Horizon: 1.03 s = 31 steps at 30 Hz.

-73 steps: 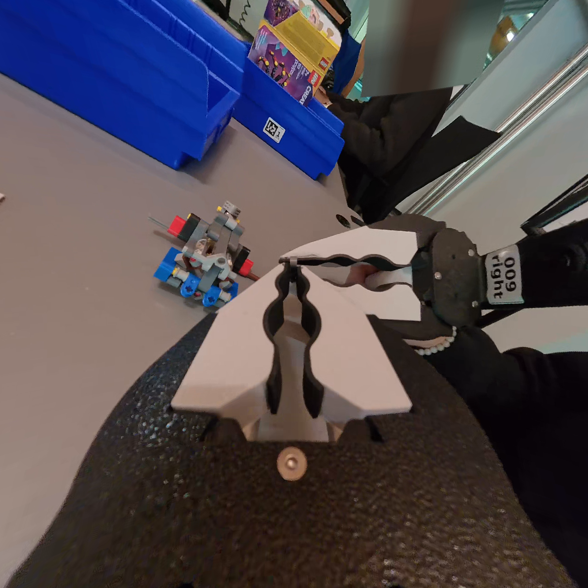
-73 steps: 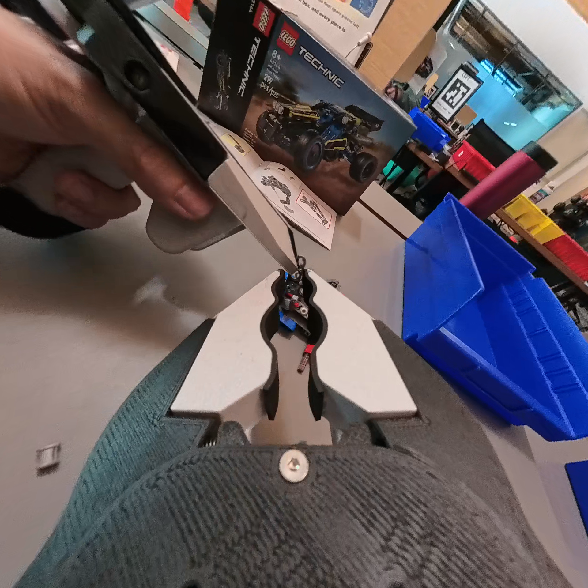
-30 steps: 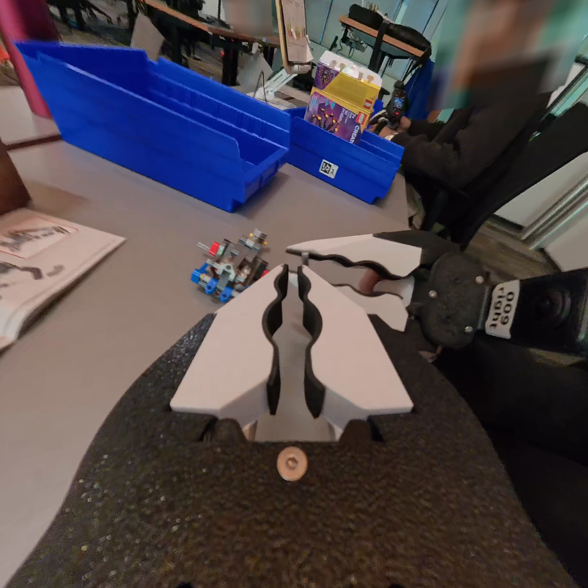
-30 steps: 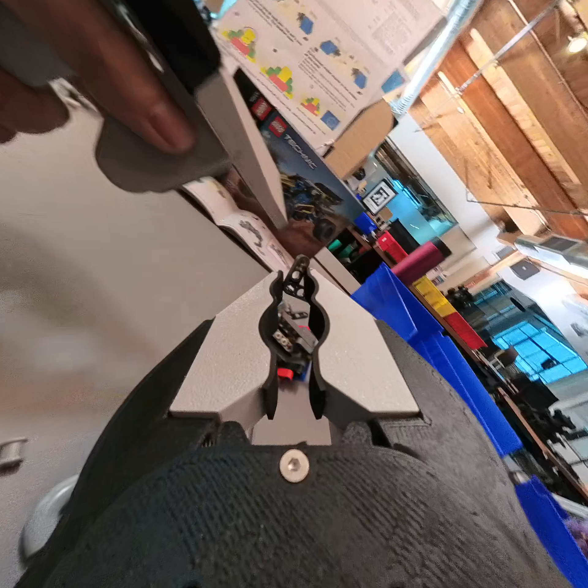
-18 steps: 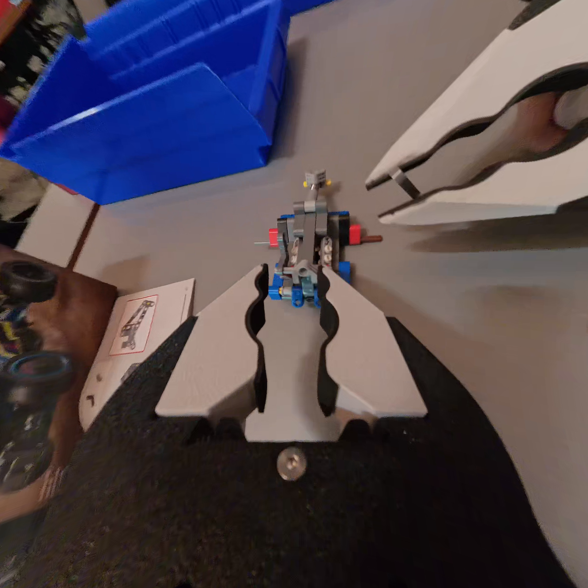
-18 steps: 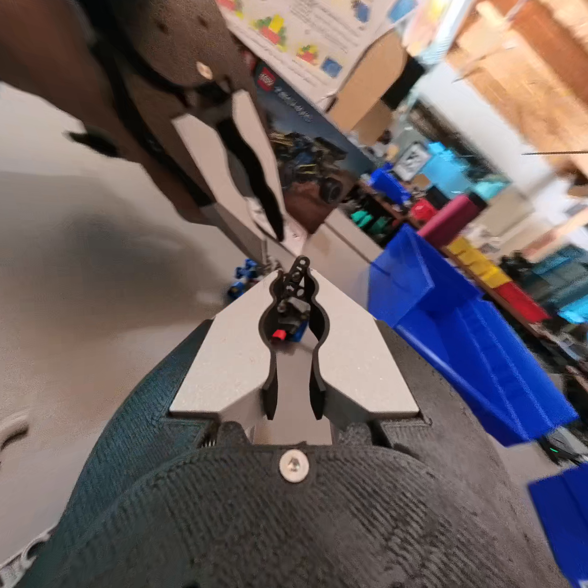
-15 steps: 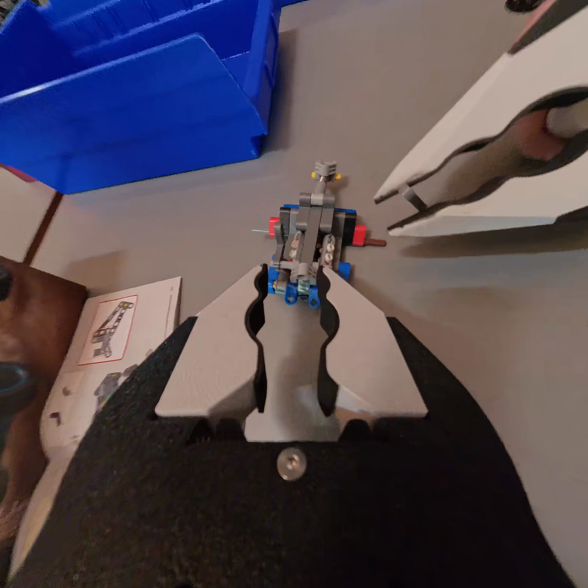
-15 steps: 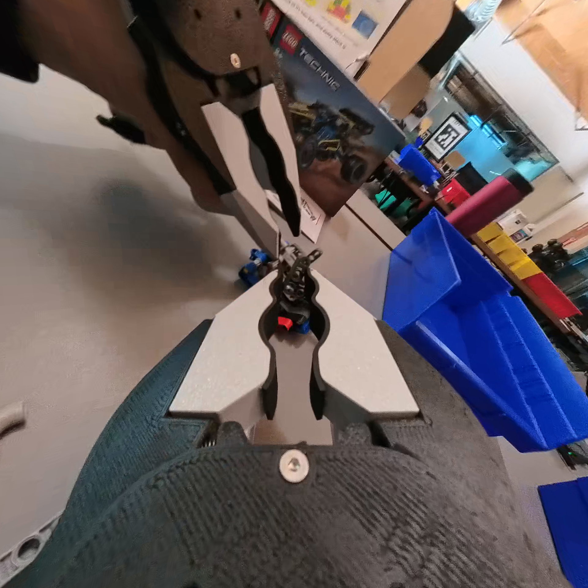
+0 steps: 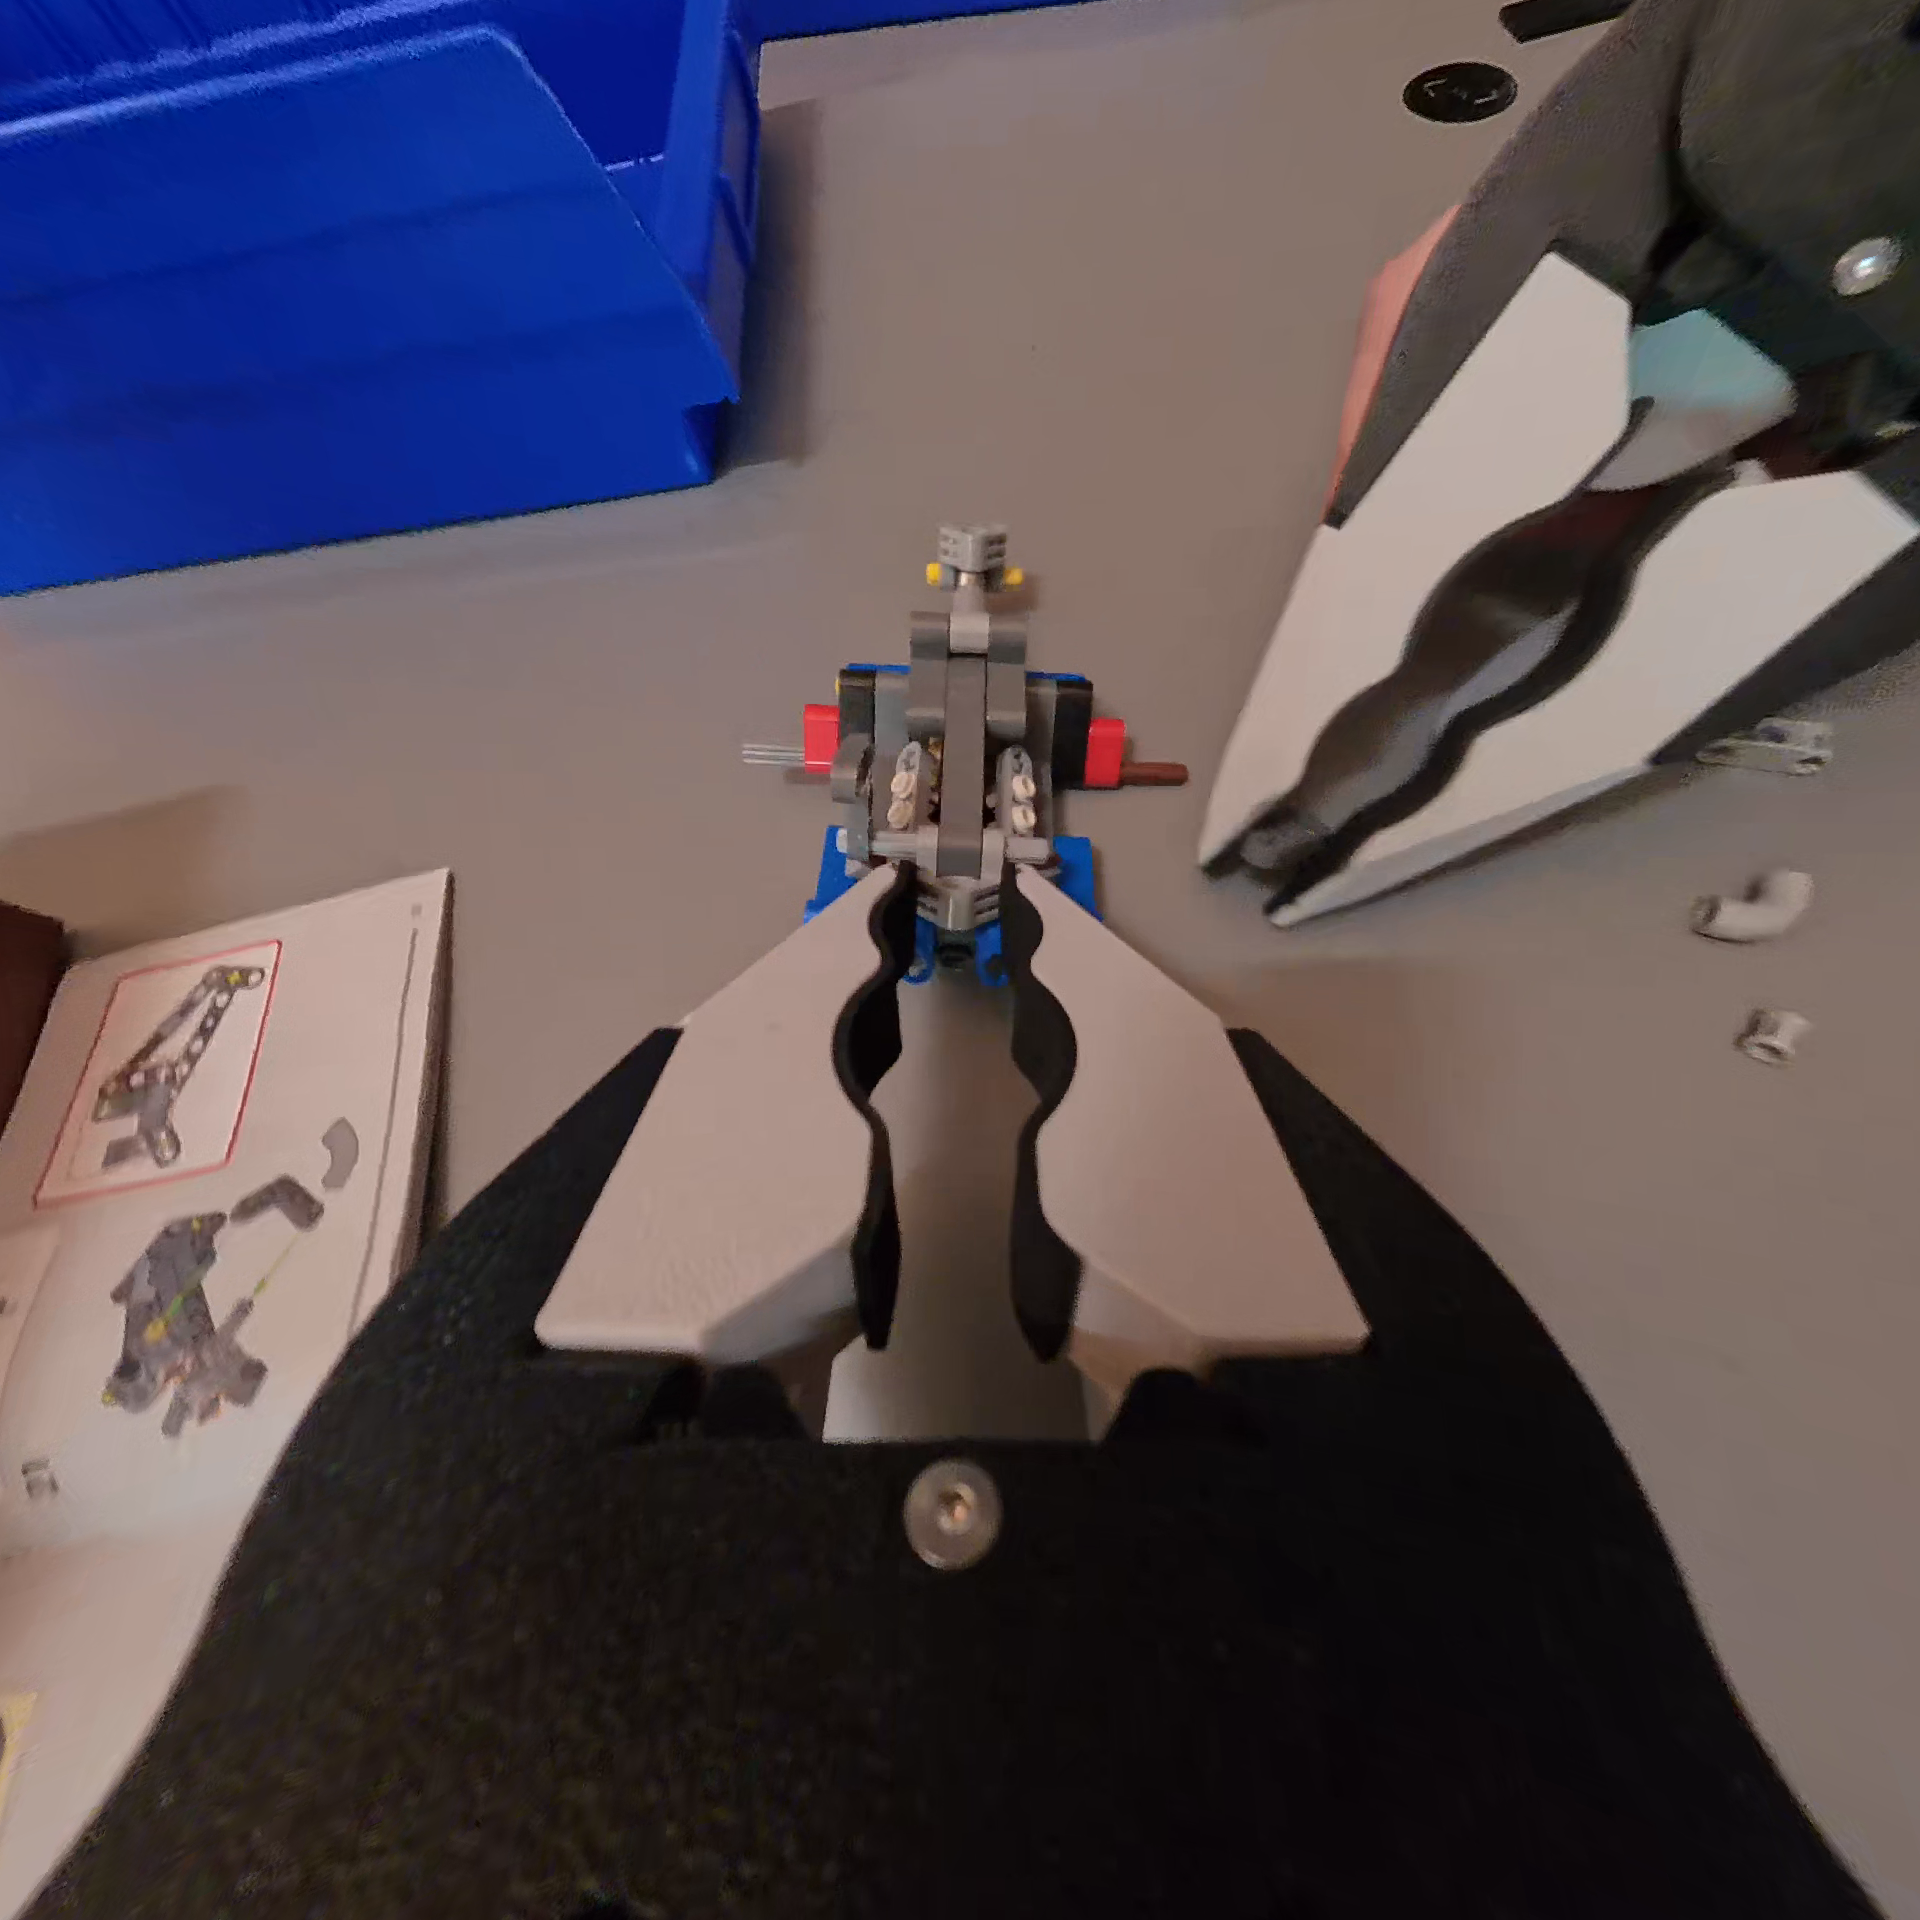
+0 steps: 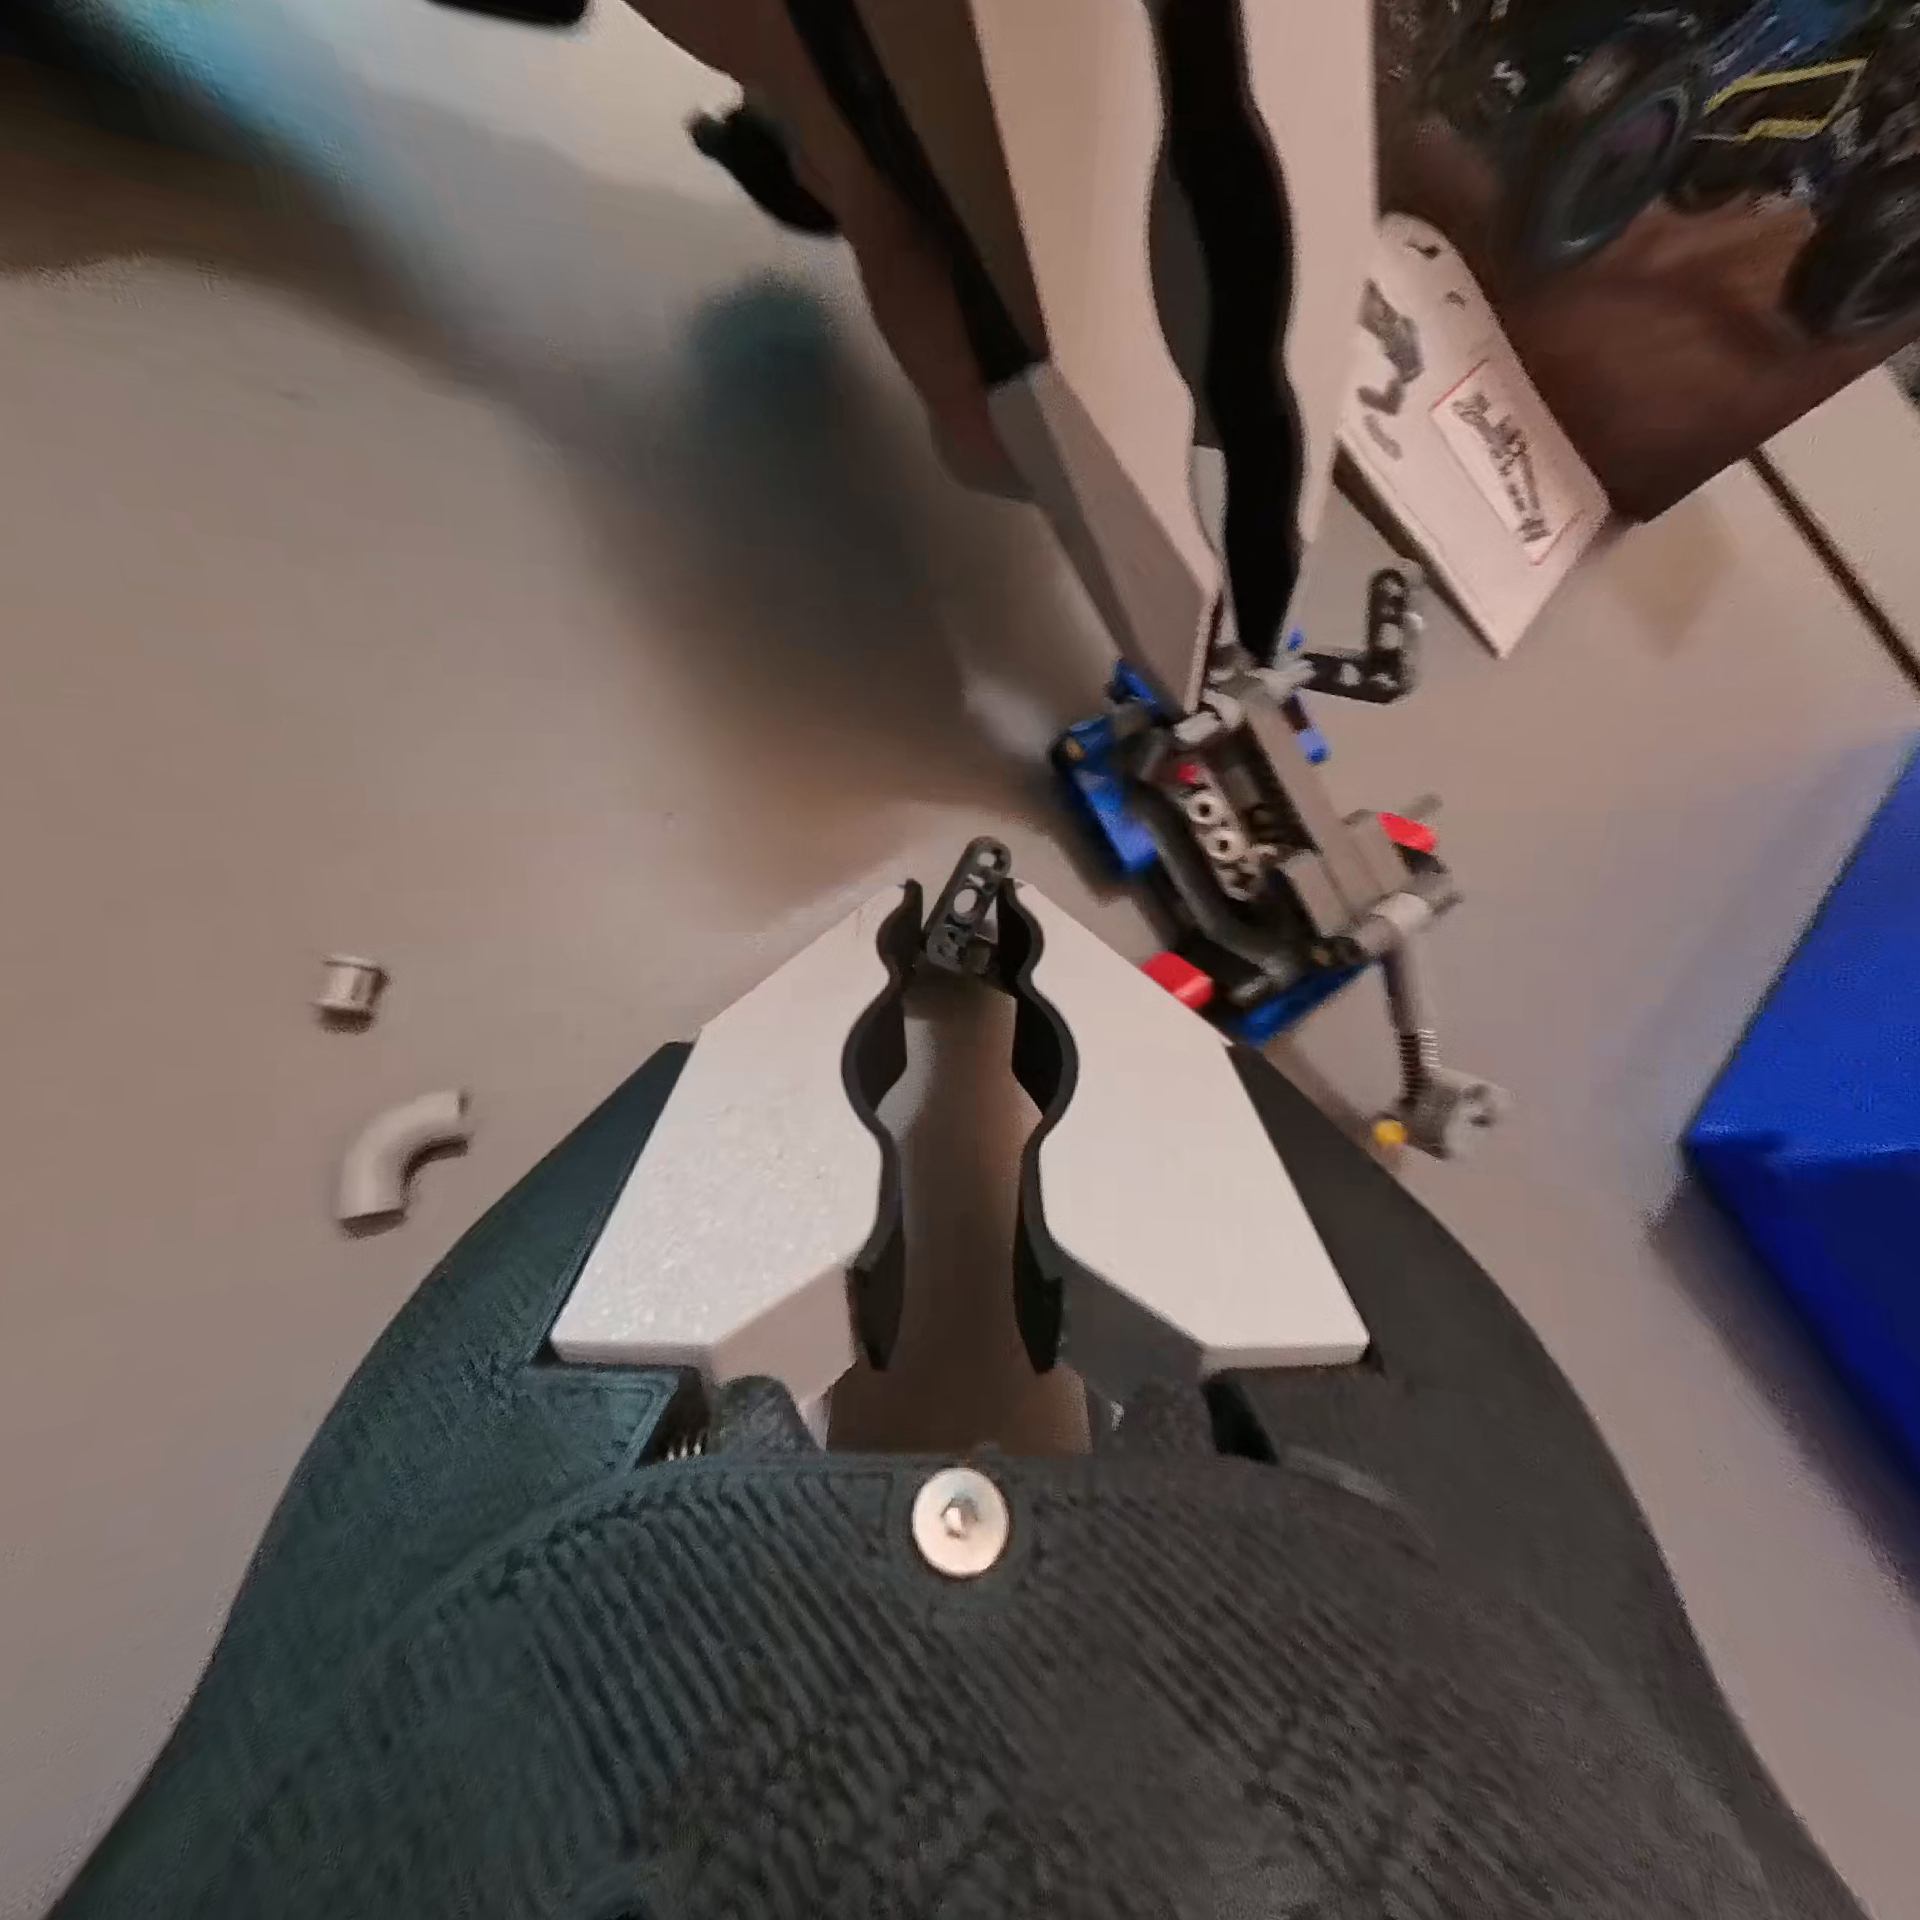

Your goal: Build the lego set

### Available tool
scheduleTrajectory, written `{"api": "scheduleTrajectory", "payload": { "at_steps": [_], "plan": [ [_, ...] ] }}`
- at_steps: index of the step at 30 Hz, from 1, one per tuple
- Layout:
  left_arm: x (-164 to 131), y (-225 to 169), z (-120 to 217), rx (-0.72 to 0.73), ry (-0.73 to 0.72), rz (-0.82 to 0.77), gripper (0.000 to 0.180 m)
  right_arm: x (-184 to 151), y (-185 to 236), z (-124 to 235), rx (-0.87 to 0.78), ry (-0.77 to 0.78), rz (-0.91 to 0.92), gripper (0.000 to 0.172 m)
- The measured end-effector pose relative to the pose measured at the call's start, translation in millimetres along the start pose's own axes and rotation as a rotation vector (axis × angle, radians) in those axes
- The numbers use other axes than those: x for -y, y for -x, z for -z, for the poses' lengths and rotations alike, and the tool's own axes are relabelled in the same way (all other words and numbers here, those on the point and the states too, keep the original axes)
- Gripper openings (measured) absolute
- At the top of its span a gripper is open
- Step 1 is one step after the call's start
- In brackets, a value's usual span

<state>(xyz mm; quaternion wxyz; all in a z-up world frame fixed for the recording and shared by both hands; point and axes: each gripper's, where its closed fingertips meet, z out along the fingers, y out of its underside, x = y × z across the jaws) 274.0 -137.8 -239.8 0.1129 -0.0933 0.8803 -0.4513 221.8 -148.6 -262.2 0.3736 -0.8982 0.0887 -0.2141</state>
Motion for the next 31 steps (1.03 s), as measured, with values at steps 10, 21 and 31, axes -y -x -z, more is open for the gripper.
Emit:
{"api": "scheduleTrajectory", "payload": {
  "at_steps": [10, 21, 31],
  "plan": [
    [-40, -25, 86, 0.126, 0.265, 0.155, 0.012, 39, 51, -19, 0.194, -0.034, 0.174, 0.011],
    [-92, -74, 162, 0.274, 0.181, 0.369, 0.012, 75, 110, -32, 0.345, -0.035, 0.274, 0.013],
    [-98, -87, 170, 0.3, 0.088, 0.303, 0.012, 65, 110, -21, 0.37, 0.001, 0.32, 0.015]
  ]
}}
